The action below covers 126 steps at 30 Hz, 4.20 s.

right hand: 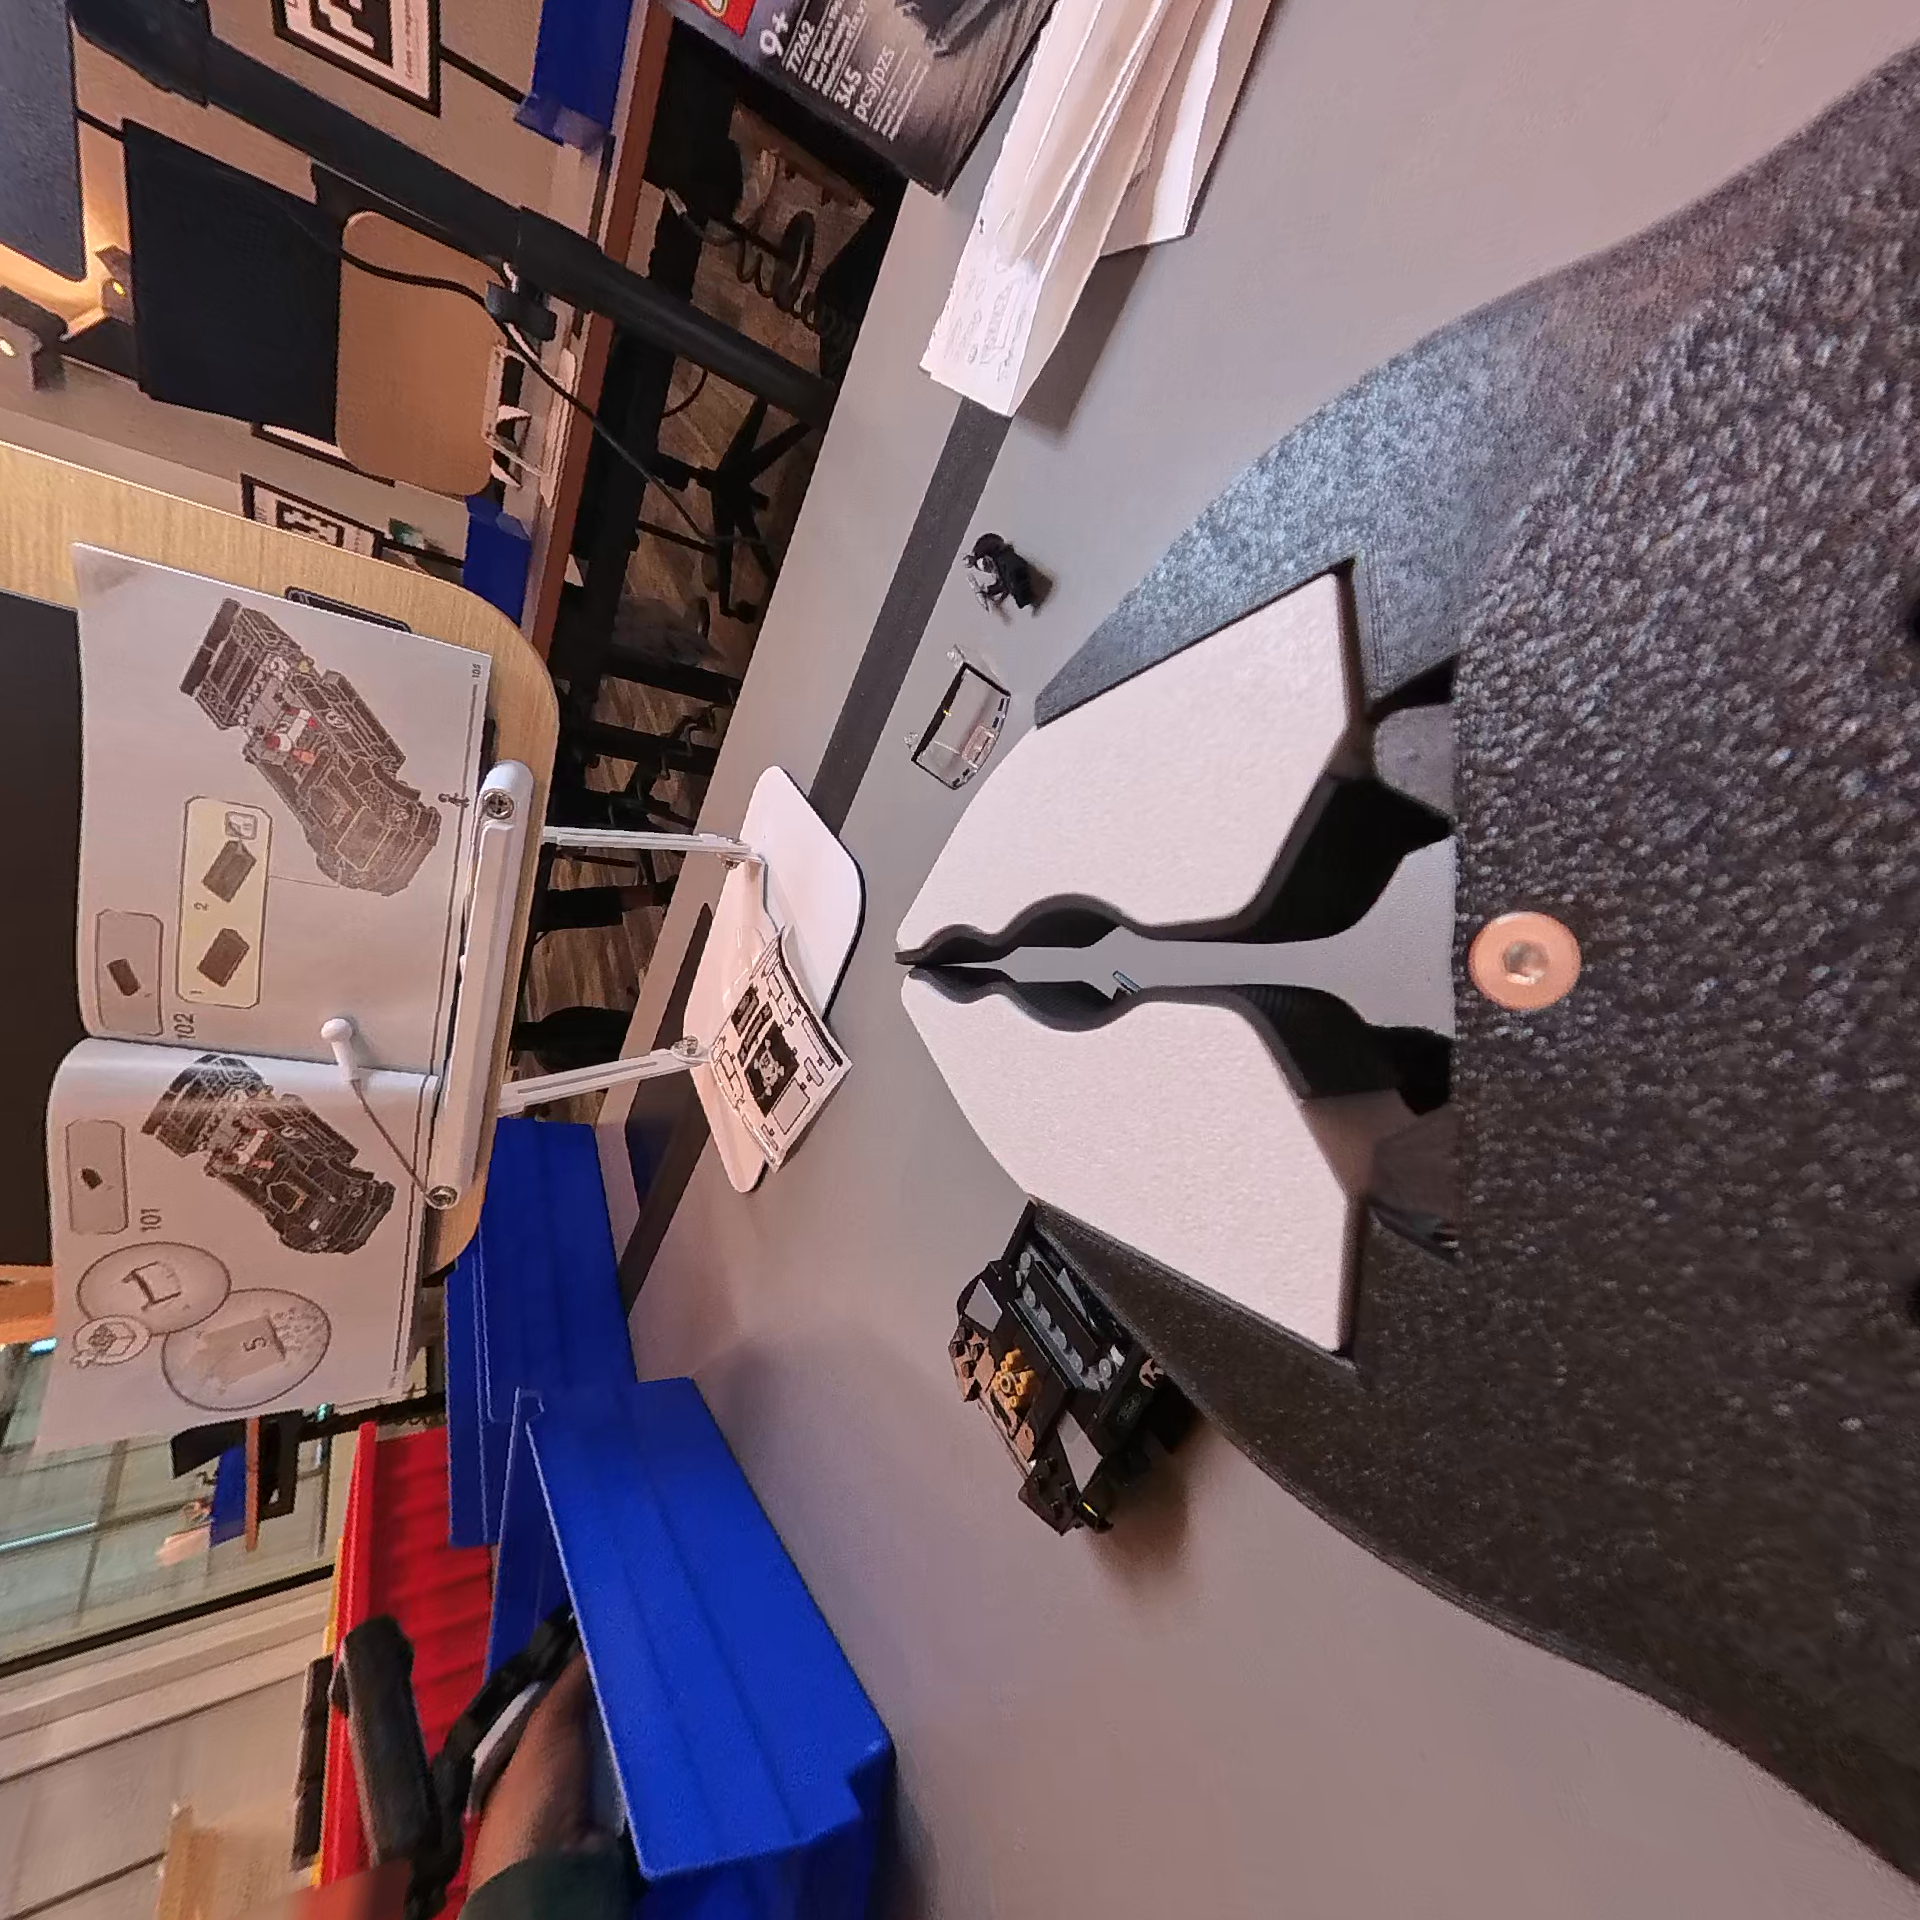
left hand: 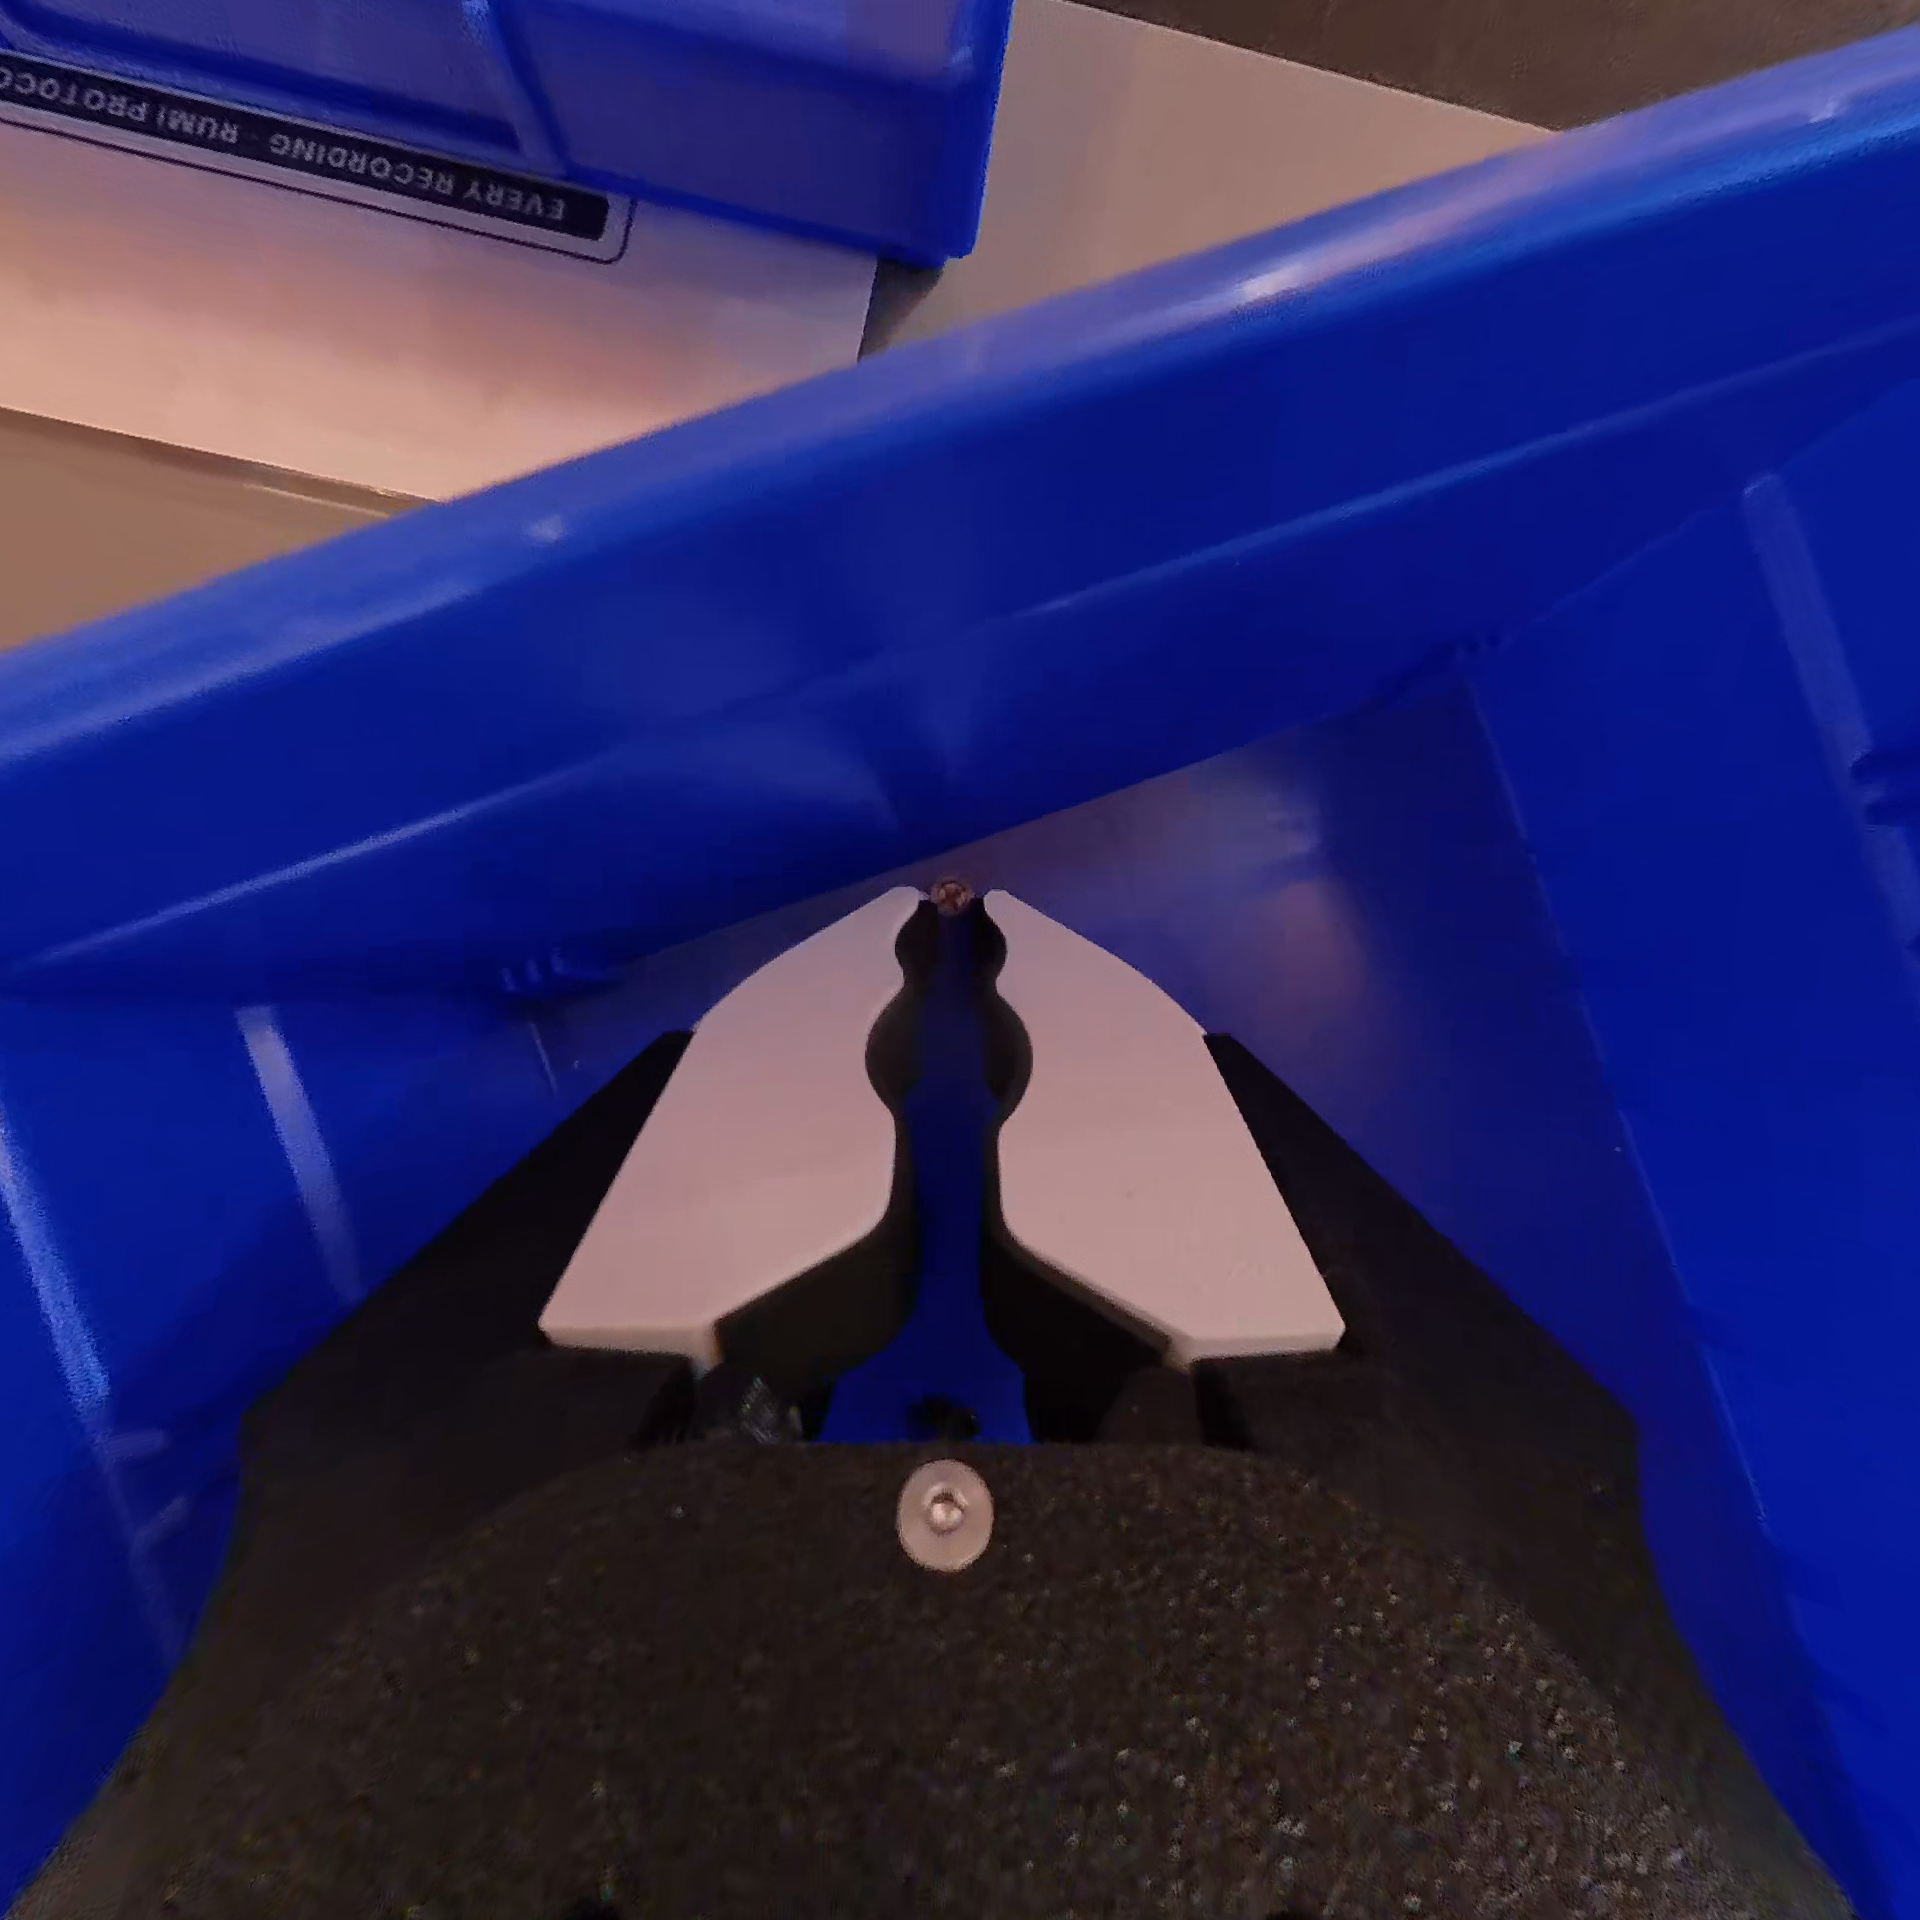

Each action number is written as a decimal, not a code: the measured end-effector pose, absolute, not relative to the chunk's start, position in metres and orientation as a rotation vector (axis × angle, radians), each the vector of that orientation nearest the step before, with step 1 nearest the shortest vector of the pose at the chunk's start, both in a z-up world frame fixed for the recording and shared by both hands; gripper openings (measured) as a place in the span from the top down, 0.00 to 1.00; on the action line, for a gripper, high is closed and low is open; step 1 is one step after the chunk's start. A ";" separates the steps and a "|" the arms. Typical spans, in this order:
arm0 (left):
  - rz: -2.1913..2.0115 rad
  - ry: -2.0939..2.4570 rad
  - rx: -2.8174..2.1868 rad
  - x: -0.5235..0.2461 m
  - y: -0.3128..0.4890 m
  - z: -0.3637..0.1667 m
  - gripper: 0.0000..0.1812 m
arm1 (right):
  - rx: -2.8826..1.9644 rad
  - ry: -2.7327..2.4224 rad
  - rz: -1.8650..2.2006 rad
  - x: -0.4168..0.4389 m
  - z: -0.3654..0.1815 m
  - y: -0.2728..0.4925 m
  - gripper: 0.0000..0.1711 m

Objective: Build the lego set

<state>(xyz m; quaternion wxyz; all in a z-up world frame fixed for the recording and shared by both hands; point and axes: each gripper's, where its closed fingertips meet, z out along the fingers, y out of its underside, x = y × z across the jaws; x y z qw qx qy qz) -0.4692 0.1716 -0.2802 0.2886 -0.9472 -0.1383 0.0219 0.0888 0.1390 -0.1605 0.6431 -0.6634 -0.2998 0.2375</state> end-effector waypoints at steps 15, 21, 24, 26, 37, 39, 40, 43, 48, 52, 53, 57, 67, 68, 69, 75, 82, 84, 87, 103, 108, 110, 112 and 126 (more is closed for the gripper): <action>0.030 -0.156 -2.452 -0.433 0.169 -0.214 0.92 | -1.507 -0.699 0.538 0.085 -0.161 0.136 1.00; 0.006 -0.351 -2.530 -0.458 0.171 -0.259 0.88 | -1.506 -0.712 0.522 0.085 -0.162 0.136 1.00; 0.016 -0.374 -2.557 -0.464 0.170 -0.268 0.89 | -1.511 -0.711 0.526 0.085 -0.163 0.137 1.00; 0.017 -0.374 -2.579 -0.465 0.168 -0.273 0.89 | -1.513 -0.711 0.527 0.085 -0.163 0.137 1.00; 0.039 -0.349 -2.595 -0.471 0.166 -0.280 0.95 | -1.518 -0.712 0.526 0.085 -0.164 0.137 1.00; 0.043 -0.335 -2.597 -0.471 0.166 -0.280 0.95 | -1.516 -0.714 0.523 0.085 -0.164 0.137 1.00; 0.049 -0.330 -2.597 -0.471 0.166 -0.280 0.95 | -1.515 -0.713 0.522 0.085 -0.164 0.137 1.00; 0.045 -0.298 -2.572 -0.466 0.169 -0.272 0.95 | -1.516 -0.705 0.522 0.087 -0.163 0.138 1.00; -0.028 -0.133 -2.401 -0.429 0.182 -0.207 0.96 | -1.515 -0.703 0.525 0.086 -0.163 0.138 1.00; -0.099 0.209 -2.269 -0.342 0.179 -0.143 0.96 | -1.516 -0.705 0.521 0.086 -0.164 0.138 1.00; -0.106 0.313 -2.250 -0.315 0.175 -0.134 0.96 | -1.516 -0.704 0.520 0.086 -0.164 0.138 1.00; -0.191 0.675 -2.212 -0.202 0.154 -0.132 0.96 | -1.510 -0.698 0.513 0.088 -0.162 0.138 1.00; -0.578 1.352 -2.102 0.017 0.050 -0.217 0.96 | -1.470 -0.679 0.418 0.106 -0.150 0.145 1.00; -0.585 1.392 -2.100 0.026 0.042 -0.228 0.96 | -1.468 -0.662 0.420 0.109 -0.148 0.146 1.00; -0.583 1.426 -2.103 0.032 0.036 -0.240 0.96 | -1.467 -0.644 0.426 0.112 -0.146 0.148 1.00; -0.533 1.551 -2.156 0.043 0.021 -0.283 0.96 | -1.475 -0.616 0.434 0.117 -0.146 0.150 0.99; -0.504 1.652 -2.119 0.032 0.008 -0.283 0.78 | -1.477 -0.647 0.429 0.110 -0.150 0.148 0.99; -0.535 1.654 -2.123 0.028 0.001 -0.283 0.75 | -1.478 -0.652 0.430 0.109 -0.151 0.148 0.99; -0.527 1.613 -2.163 0.015 0.000 -0.282 0.74 | -1.481 -0.658 0.434 0.108 -0.152 0.147 1.00; 0.083 0.625 -2.474 -0.350 0.095 -0.148 0.90 | -1.508 -0.671 0.465 0.101 -0.160 0.146 1.00; -0.060 0.634 -2.786 -0.366 0.081 -0.242 0.86 | -1.509 -0.677 0.452 0.101 -0.161 0.146 1.00; -0.046 0.659 -2.821 -0.366 0.079 -0.258 0.85 | -1.515 -0.676 0.455 0.101 -0.162 0.146 1.00; -0.033 0.655 -2.837 -0.367 0.079 -0.267 0.87 | -1.520 -0.675 0.459 0.102 -0.164 0.147 1.00; -0.088 0.634 -2.870 -0.368 0.080 -0.282 0.97 | -1.535 -0.671 0.464 0.103 -0.167 0.149 1.00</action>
